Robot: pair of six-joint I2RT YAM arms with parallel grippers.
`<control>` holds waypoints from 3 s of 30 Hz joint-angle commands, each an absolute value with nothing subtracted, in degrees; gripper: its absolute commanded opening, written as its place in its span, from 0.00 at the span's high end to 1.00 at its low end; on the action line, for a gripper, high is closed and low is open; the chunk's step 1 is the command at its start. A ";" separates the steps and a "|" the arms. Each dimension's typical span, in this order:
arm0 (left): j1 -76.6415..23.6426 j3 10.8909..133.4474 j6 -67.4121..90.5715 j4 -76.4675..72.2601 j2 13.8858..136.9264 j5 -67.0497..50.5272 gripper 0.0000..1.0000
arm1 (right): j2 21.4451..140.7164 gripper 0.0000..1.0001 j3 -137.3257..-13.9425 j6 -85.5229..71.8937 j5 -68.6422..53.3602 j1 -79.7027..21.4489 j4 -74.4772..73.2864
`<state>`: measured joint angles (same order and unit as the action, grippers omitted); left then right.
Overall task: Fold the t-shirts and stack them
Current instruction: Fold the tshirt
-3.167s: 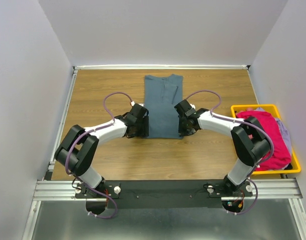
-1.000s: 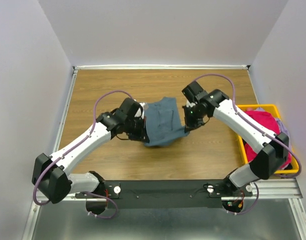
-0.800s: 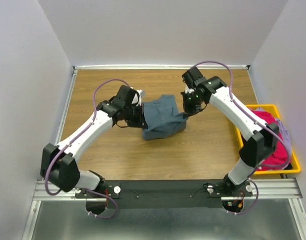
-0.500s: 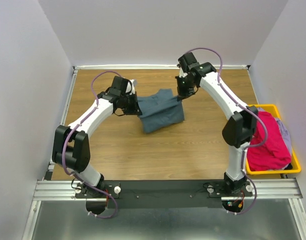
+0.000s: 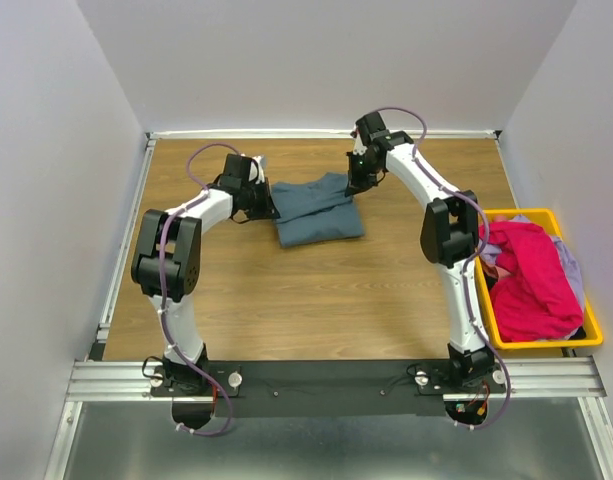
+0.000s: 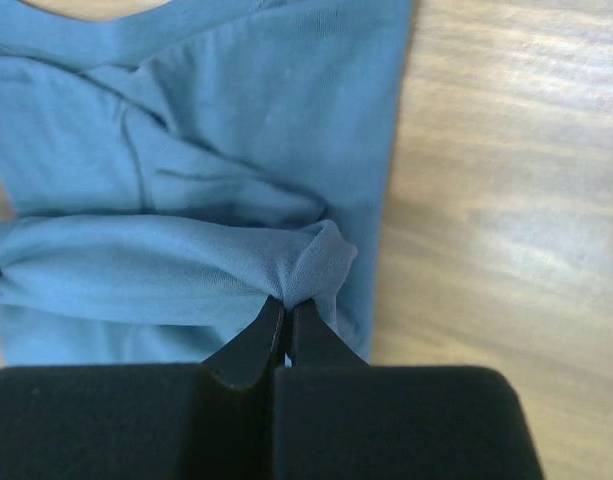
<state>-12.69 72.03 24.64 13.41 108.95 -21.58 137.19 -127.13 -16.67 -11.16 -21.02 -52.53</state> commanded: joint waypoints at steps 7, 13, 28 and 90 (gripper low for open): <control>-11.16 77.08 22.85 5.10 112.15 -20.92 1.00 | 137.64 0.99 -124.98 -15.65 -9.75 -18.54 -41.84; -11.25 77.43 21.80 -1.48 110.92 -20.22 1.00 | 135.79 0.99 -119.27 -15.65 -9.23 -18.37 -37.36; -11.95 81.30 24.96 -0.09 123.57 -25.04 1.00 | 137.11 0.99 -111.81 -16.70 -9.48 -18.02 -33.05; -27.25 53.17 23.91 -2.20 95.80 -9.84 0.98 | 95.45 0.90 -57.30 -29.44 1.67 -27.16 -32.08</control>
